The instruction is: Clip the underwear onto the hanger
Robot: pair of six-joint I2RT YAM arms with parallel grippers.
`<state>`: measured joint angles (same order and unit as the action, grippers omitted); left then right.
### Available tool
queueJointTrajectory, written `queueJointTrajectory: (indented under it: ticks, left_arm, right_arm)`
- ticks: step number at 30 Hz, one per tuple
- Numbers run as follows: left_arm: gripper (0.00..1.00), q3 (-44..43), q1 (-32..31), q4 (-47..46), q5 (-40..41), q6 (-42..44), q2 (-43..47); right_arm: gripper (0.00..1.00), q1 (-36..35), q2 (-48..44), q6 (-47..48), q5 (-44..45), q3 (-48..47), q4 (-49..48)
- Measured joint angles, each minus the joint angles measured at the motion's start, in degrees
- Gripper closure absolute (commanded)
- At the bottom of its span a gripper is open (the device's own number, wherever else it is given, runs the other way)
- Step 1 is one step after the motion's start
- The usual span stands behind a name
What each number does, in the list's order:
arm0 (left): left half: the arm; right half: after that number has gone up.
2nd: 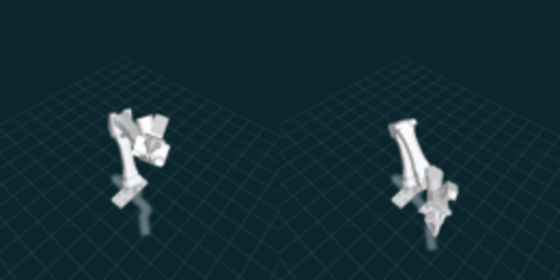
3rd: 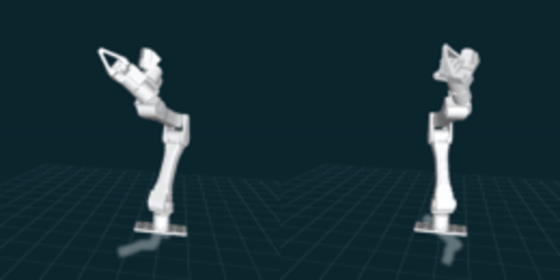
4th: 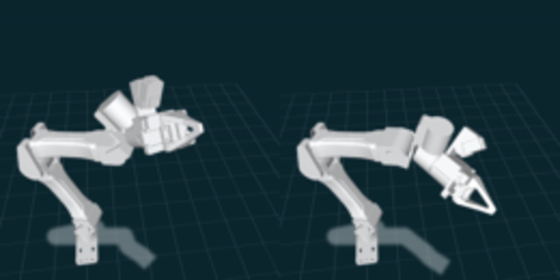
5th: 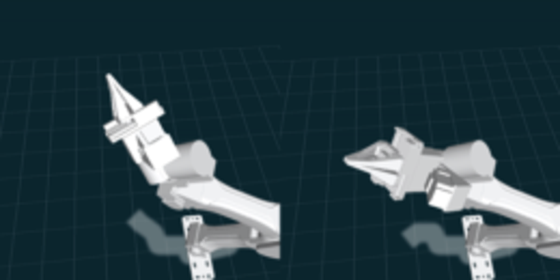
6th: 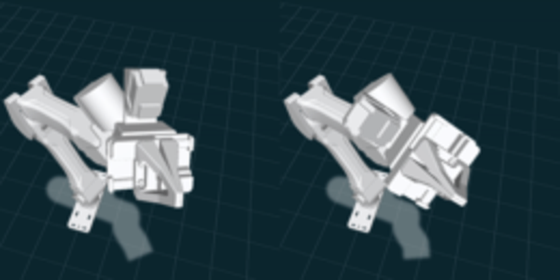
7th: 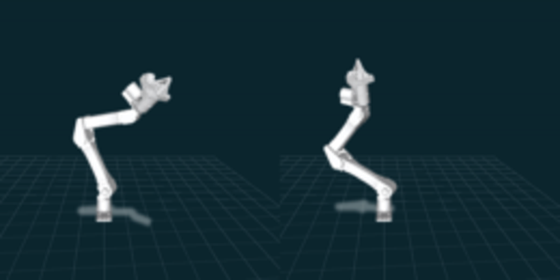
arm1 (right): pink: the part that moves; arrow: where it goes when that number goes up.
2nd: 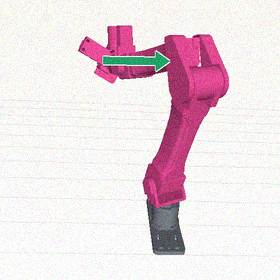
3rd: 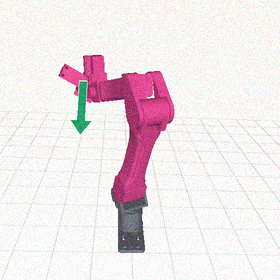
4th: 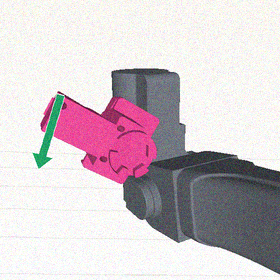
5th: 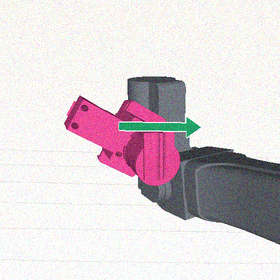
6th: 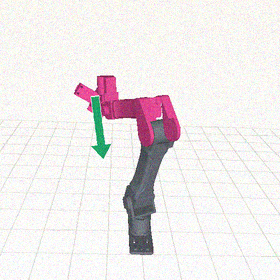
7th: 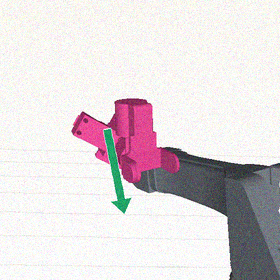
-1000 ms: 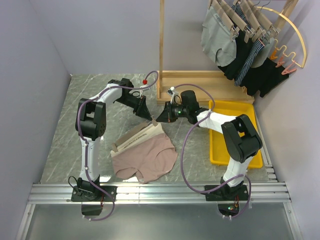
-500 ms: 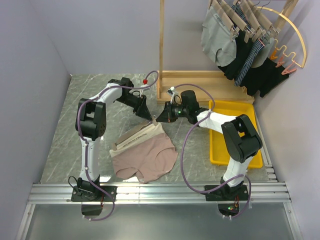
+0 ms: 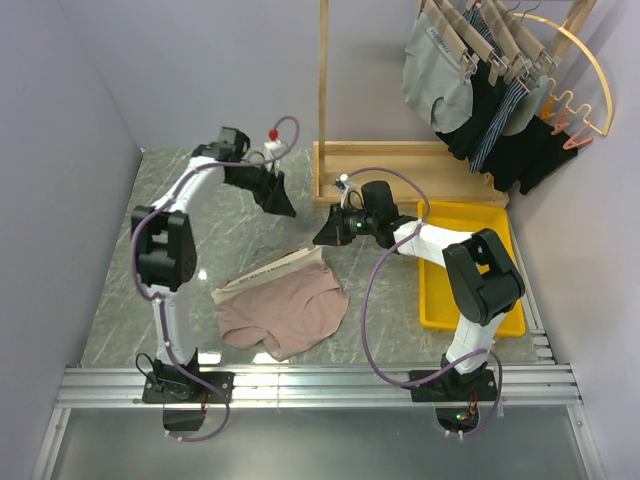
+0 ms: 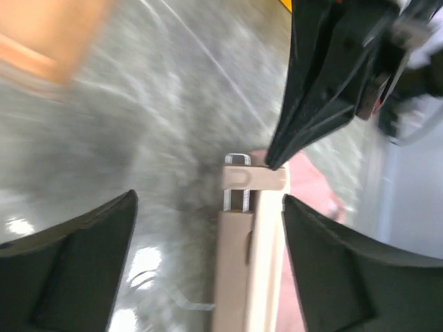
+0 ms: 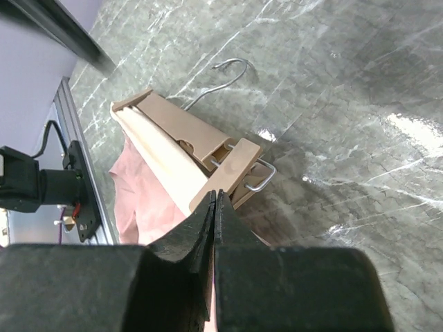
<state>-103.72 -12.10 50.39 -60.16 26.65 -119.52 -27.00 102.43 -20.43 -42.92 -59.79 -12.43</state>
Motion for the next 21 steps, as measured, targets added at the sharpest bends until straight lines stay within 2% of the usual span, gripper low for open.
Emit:
queueJointTrajectory:
  ticks: [6, 10, 13, 16, 17, 19, 20, 21]
  left_arm:
    - [0.01, 5.0, 4.1, -8.5, 7.6, -3.4, 14.4]
    - [0.01, 15.8, 5.7, -17.4, 15.3, -6.7, 27.9]
    - [0.01, 26.1, 6.5, -26.3, 23.2, -11.7, 37.7]
    - [0.06, 32.5, 6.8, -29.6, 31.6, -15.2, 43.9]
    - [0.08, 32.8, 7.0, -29.2, 32.5, -15.1, 44.4]
    - [0.11, 33.0, 7.0, -28.0, 33.5, -13.9, 44.2]
    - [0.11, 33.6, 7.0, -27.3, 33.5, -13.1, 44.1]
    - [0.1, 34.7, 7.0, -26.6, 33.5, -12.2, 44.1]
  right_arm:
    - [1.0, 0.0, 0.0, 1.7, 0.1, 0.0, 2.2]
    - [1.0, -0.2, 0.0, 3.7, 0.8, 0.0, 5.0]
    - [0.94, -0.4, 0.2, 5.8, 2.3, 0.1, 7.5]
    - [0.78, -0.9, 0.8, 8.3, 4.0, 0.0, 10.1]
    - [0.63, -1.1, 1.1, 9.1, 4.5, 0.0, 11.3]
    - [0.51, -1.4, 2.1, 10.7, 5.4, -0.2, 14.1]
    - [0.4, -1.4, 2.6, 11.3, 5.7, -0.4, 15.5]
    - [0.36, -1.5, 3.0, 11.8, 6.1, -0.9, 17.2]
